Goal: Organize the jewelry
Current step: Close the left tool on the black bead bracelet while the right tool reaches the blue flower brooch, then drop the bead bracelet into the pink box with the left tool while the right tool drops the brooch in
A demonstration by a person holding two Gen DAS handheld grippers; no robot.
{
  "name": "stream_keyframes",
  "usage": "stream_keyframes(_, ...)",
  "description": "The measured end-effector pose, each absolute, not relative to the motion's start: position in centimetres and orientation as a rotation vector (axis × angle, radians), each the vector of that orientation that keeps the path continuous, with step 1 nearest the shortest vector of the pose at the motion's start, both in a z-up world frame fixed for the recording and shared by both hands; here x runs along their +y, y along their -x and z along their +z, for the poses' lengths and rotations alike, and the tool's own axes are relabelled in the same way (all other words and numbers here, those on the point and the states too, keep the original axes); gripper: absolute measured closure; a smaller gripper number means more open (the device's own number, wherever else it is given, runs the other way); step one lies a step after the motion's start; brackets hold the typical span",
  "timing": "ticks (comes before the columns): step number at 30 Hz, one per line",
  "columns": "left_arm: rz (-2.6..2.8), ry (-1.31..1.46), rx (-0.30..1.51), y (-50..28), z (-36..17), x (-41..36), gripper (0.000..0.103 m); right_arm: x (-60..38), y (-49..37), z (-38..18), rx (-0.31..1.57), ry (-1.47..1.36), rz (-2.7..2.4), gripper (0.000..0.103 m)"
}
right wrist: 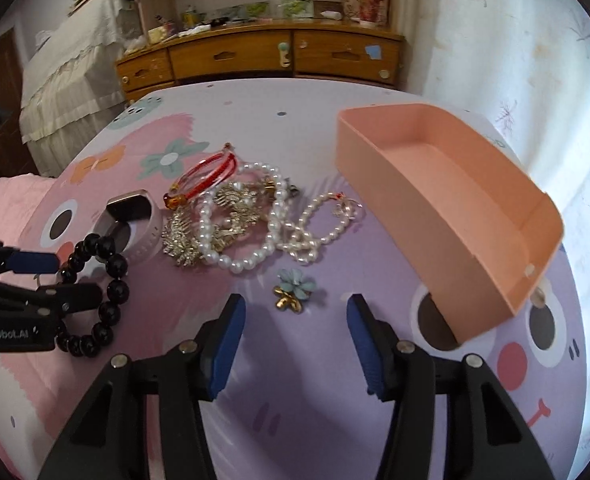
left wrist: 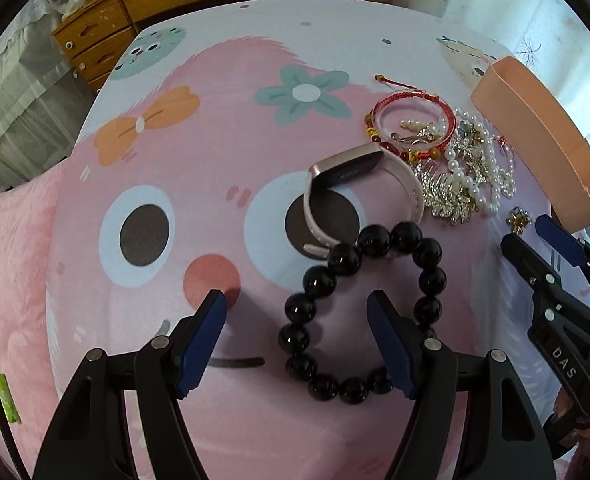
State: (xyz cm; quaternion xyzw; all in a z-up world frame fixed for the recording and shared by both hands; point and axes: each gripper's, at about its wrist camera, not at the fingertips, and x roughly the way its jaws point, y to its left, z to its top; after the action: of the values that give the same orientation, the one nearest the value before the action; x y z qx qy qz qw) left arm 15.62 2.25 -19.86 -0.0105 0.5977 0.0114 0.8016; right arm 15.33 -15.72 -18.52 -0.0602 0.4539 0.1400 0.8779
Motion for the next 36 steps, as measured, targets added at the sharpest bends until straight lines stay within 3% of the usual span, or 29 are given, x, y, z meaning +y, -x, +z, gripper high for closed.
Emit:
stream_keyframes(3,0.002,0.031,1.272,-15.7,-19.7,2.0,0.045,-15.5,-15.5,-18.5,0.941,0.137,0.283,0.059)
stream_keyframes(5,-0.017,0.015,1.267,-15.5,-19.5,1.9,0.056,-15.4,-15.8,-18.4,0.939,0.135,0.275,0.071)
stream_keyframes(7,-0.053,-0.011,1.273,-15.5,-19.3,1.7,0.077,-15.3,-16.3,-18.3,0.937,0.136,0.283,0.082)
stream_keyframes(9,-0.071,-0.022,1.289,-15.5,-19.2,1.8,0.09,-15.2,-16.9,-18.1,0.932,0.135,0.283,0.084)
stream_keyframes(24,-0.259,-0.032,1.119,-11.5,-11.6,3.2,0.09,-14.8,-12.1,-11.6,0.867,0.008,0.205,0.084)
stream_keyframes(36,-0.406,-0.064,1.072,-11.8,-4.2,-1.9,0.09,-18.4,-8.5,-5.9,0.816,-0.149,0.196,0.084)
